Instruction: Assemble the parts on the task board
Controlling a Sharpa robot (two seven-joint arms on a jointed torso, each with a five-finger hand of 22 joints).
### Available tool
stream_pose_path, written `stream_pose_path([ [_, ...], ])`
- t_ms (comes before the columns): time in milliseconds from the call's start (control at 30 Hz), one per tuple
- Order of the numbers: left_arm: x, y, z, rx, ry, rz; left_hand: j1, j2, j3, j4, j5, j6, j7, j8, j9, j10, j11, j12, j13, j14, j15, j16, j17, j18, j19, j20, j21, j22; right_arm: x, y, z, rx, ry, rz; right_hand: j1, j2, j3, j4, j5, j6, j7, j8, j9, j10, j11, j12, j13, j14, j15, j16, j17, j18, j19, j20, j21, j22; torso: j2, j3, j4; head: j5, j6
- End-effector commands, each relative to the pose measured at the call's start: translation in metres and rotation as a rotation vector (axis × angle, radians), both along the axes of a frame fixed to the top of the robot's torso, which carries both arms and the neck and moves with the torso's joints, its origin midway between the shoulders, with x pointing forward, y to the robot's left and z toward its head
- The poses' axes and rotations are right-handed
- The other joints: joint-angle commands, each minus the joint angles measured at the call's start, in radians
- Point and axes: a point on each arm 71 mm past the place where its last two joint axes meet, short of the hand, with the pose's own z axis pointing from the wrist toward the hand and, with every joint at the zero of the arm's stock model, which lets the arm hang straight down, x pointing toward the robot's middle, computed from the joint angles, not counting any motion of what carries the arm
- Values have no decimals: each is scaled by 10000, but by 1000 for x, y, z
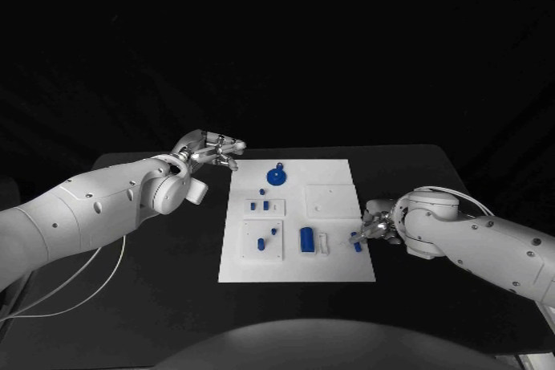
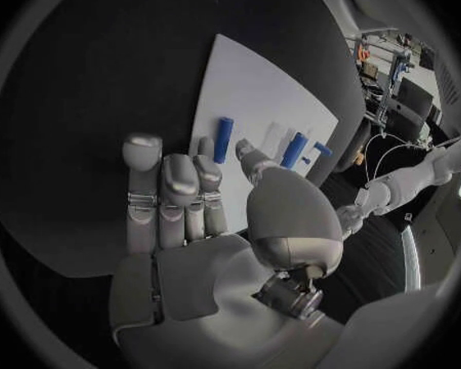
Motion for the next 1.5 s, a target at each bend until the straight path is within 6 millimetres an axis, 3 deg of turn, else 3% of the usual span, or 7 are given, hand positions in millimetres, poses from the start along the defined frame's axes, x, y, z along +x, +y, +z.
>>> stream_pose_path([
  [33,0,-2,1,-80,-119,-95,-33,93,-8,-47,-37,-8,29,49,8,40,-1,17,4,-18,-1,44,-10,24,-7,29,3,16,-2,-1,-3,-598,127,284,-89,-68,7,108,-53,-35,33,20,54,-10,51,-77,2,21,51,35,11,-66,536,74,3,689,-10,1,-13,3,-12],
  [500,0,-2,1,-75,-94,-99,-34,96,-15,-45,-37,-36,38,46,5,-6,13,11,2,-19,7,40,-11,26,-7,32,4,18,-9,10,-18,-765,301,524,51,-353,1351,-180,-46,-42,6,20,87,-4,29,-94,16,35,34,26,44,-82,539,48,-1,691,12,-1,-5,-4,-28],
  [733,0,-2,1,-76,-82,-105,-35,93,-16,-45,-38,-44,40,45,5,-28,18,15,4,-22,10,40,-11,29,-7,36,3,18,-10,12,-24,-890,230,531,-144,114,1524,-965,126,-126,-19,5,153,-36,22,-62,1,30,48,14,-1,-46,539,94,-6,695,-6,2,-2,12,-59],
  [833,-1,-2,1,-77,-76,-111,-35,93,-16,-45,-38,-44,40,45,5,-28,18,15,4,-22,10,40,-11,29,-7,36,3,18,-11,14,-28,-938,274,600,-260,270,1642,-1360,737,-159,-26,5,140,-61,15,-63,-21,26,41,27,-11,-47,538,90,-10,693,-8,2,-3,5,-70],
  [967,-1,-2,1,-73,-72,-107,-35,93,-16,-45,-38,-44,40,45,5,-28,18,15,4,-22,10,40,-11,29,-7,36,3,18,-14,17,-32,-958,361,679,-139,286,2182,-2078,3859,-460,102,-3,-31,-291,44,-400,-171,-3,23,9,-17,-40,525,58,-79,682,-7,-1,-3,12,-72],
  [1133,-1,-1,1,-70,-65,-104,-38,99,-13,-37,-36,-66,46,48,5,-50,23,18,5,-19,12,46,-8,36,-7,42,4,17,-17,18,-35,-593,605,479,-256,455,2964,-2785,5529,-822,405,-17,-638,-430,147,-606,-317,-33,76,-17,-18,40,514,98,-107,721,-12,-3,-7,22,-82],
  [1500,-1,0,1,-62,-48,-99,-38,99,-13,-37,-36,-66,46,48,5,-50,23,18,5,-19,12,46,-8,36,-7,42,4,17,-19,21,-33,550,746,-265,-291,489,3798,-3121,6067,-617,453,1,-1438,-437,146,-557,-401,-53,75,-94,-41,131,458,119,17,820,-8,1,-9,57,-79],
])
